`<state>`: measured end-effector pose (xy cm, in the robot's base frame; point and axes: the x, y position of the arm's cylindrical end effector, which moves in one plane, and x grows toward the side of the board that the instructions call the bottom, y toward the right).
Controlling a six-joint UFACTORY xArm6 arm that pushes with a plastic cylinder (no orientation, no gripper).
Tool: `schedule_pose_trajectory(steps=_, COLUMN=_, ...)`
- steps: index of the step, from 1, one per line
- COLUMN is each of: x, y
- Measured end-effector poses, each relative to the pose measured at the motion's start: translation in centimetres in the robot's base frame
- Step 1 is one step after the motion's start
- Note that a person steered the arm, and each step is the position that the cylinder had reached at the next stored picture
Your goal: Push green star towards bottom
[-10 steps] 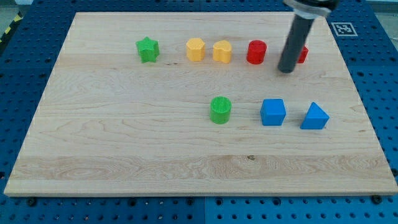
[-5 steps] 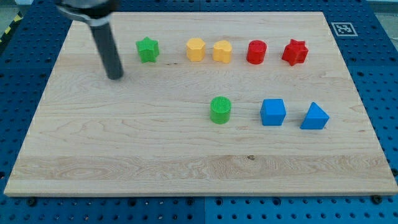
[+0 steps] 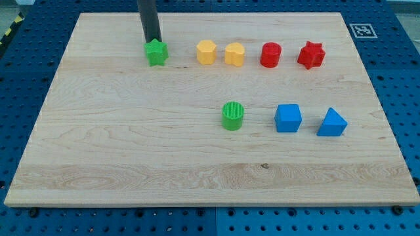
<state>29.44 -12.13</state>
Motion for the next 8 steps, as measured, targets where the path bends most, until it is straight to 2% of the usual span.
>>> schedule_pose_trajectory(steps=2, x=3.8, y=0.6)
schedule_pose_trajectory(steps=4, x=6.2, y=6.6)
schedule_pose_trajectory(steps=5, x=6.8, y=6.5)
schedule_pose_trajectory(steps=8, x=6.9, y=1.3)
